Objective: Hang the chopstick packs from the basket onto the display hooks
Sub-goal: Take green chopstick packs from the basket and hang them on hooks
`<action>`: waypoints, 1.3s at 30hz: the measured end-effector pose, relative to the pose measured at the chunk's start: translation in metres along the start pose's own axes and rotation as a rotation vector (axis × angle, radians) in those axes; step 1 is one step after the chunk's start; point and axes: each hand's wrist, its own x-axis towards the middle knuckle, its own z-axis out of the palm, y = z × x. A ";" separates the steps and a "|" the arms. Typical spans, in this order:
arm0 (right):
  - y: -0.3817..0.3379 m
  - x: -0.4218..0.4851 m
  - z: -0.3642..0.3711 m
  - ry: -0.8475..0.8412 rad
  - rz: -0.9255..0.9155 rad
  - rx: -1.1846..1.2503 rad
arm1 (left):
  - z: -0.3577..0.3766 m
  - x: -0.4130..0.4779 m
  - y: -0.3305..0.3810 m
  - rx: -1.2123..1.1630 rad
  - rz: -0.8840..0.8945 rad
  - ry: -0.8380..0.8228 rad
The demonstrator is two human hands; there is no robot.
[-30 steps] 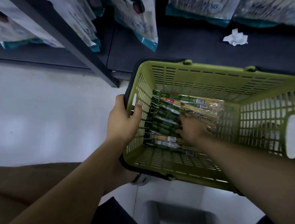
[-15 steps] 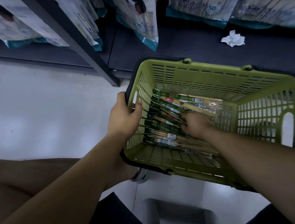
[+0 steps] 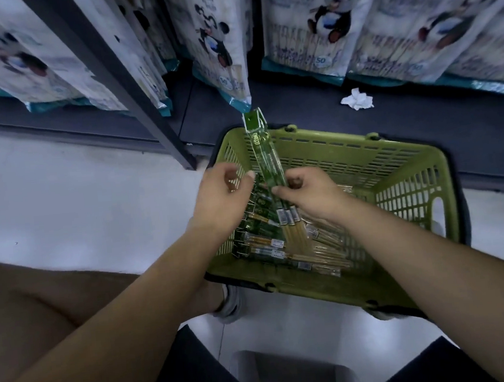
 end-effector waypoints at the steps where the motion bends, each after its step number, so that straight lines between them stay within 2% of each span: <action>1: -0.007 0.000 0.003 -0.014 -0.020 0.005 | 0.004 -0.001 0.006 -0.101 -0.114 -0.092; 3: -0.018 -0.003 0.010 -0.077 -0.038 0.017 | 0.011 -0.006 0.013 -0.372 -0.297 -0.235; 6: -0.020 -0.007 0.025 -0.058 0.003 0.053 | 0.019 -0.011 0.018 -0.726 -0.465 -0.248; 8: -0.018 -0.008 0.034 -0.017 0.052 0.115 | 0.018 -0.009 0.018 -0.793 -0.505 -0.191; 11: -0.008 -0.006 0.036 -0.010 0.208 0.447 | 0.007 -0.001 0.014 -0.748 -0.476 -0.158; 12: -0.001 -0.004 0.034 0.007 0.244 0.481 | 0.000 0.003 0.011 -0.722 -0.454 -0.133; 17: 0.071 0.011 0.019 0.133 0.323 -0.067 | -0.032 0.020 -0.005 -0.596 -0.302 -0.059; 19: 0.100 0.015 0.020 0.105 0.324 -0.245 | -0.034 0.022 -0.015 -0.537 -0.244 -0.057; 24: 0.134 0.029 0.033 -0.023 0.322 -0.670 | -0.026 0.025 -0.029 -0.557 -0.216 -0.027; 34: 0.139 0.037 0.051 0.022 0.272 -0.884 | -0.018 0.030 -0.028 -0.577 -0.235 -0.003; 39: 0.136 0.036 0.054 -0.021 0.252 -0.873 | -0.017 0.030 -0.029 -0.587 -0.230 0.007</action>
